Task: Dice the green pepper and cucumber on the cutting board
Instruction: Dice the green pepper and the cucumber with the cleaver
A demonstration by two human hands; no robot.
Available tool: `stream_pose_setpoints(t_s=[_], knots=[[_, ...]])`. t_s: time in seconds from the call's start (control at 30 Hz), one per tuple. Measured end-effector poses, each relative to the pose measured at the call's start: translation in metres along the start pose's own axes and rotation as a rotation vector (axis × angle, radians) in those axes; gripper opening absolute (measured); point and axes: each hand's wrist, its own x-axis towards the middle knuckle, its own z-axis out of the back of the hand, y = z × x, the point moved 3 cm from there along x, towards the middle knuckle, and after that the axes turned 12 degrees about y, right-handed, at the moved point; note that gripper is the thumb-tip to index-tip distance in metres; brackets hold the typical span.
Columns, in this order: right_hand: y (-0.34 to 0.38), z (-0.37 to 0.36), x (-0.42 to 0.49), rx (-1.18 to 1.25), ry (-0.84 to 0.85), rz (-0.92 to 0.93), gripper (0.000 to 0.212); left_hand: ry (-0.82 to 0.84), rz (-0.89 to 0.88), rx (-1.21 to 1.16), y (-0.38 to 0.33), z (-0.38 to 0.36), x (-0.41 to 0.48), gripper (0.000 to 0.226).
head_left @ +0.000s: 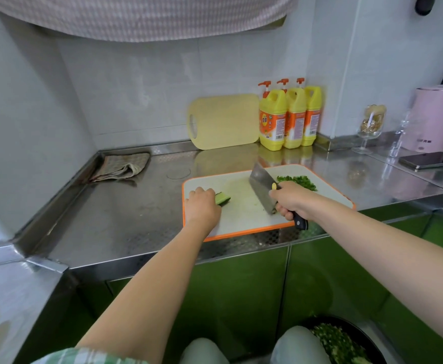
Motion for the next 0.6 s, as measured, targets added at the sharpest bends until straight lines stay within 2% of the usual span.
stream_pose_setpoints(t_s=[0.13, 0.3, 0.4, 0.47, 0.6], knots=[[0.005, -0.006, -0.007, -0.023, 0.105, 0.018, 0.012, -0.021, -0.032, -0.107, 0.001, 0.002, 0.003, 0.036], [0.003, -0.005, -0.002, -0.112, -0.010, 0.014, 0.016, 0.033, -0.046, -0.214, -0.002, -0.002, 0.003, 0.040], [0.009, -0.011, -0.002, -0.161, 0.034, 0.020, 0.020, 0.052, -0.001, -0.256, -0.003, 0.002, 0.003, 0.042], [0.013, -0.018, -0.001, -0.295, 0.052, -0.013, 0.022, 0.051, 0.053, -0.342, -0.002, 0.006, 0.003, 0.045], [0.023, -0.028, 0.002, -0.644, 0.037, -0.071, 0.016, 0.152, 0.122, -0.473, 0.002, 0.009, 0.003, 0.033]])
